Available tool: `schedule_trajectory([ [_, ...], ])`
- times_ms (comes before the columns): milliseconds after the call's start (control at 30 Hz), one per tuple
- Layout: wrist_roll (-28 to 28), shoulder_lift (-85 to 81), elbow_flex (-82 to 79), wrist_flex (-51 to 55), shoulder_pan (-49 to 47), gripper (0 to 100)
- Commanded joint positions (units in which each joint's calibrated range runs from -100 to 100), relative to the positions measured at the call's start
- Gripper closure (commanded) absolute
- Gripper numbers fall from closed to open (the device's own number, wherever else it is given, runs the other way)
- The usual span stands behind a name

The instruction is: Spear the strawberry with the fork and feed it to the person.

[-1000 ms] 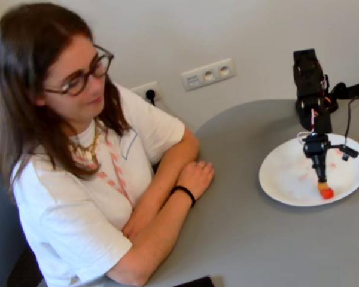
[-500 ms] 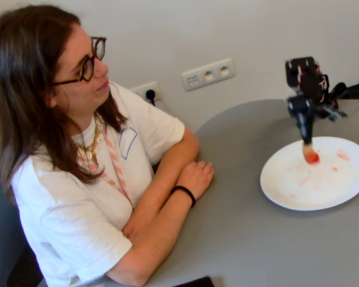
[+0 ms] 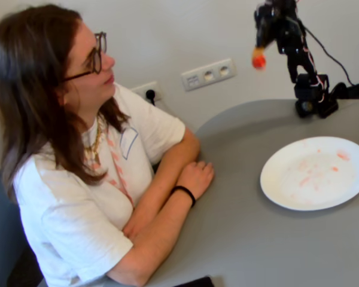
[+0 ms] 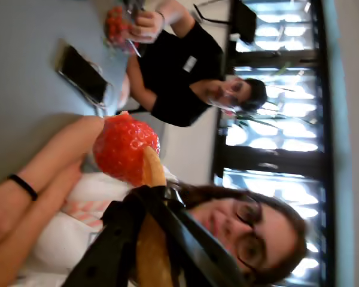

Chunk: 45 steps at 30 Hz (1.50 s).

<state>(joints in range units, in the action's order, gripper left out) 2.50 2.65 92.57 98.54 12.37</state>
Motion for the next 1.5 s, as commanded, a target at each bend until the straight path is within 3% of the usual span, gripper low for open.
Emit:
schedule_trajectory([
  [0,-0.88,-9.64,-0.60,1.46,2.71,99],
  [167,-0.88,-11.76,-0.69,-3.85,10.24,99],
  [233,-0.25,-7.27,0.12,-10.55,14.57,99],
  [333,-0.20,3.99,-0.33,-28.83,20.39,99],
  [400,-0.14,7.38,-0.51,-34.31,21.59,99],
  [567,6.67,19.07,-0.24,-52.41,28.23,99],
  [700,6.62,32.63,-0.60,-65.21,29.05,99],
  [933,6.94,45.50,0.12,-75.83,32.03,99],
  [1067,12.18,47.28,0.12,-79.83,36.14,99],
  [1133,12.08,47.20,0.30,-80.09,36.36,99],
  [1467,8.46,39.66,5.35,-67.99,33.60,99],
])
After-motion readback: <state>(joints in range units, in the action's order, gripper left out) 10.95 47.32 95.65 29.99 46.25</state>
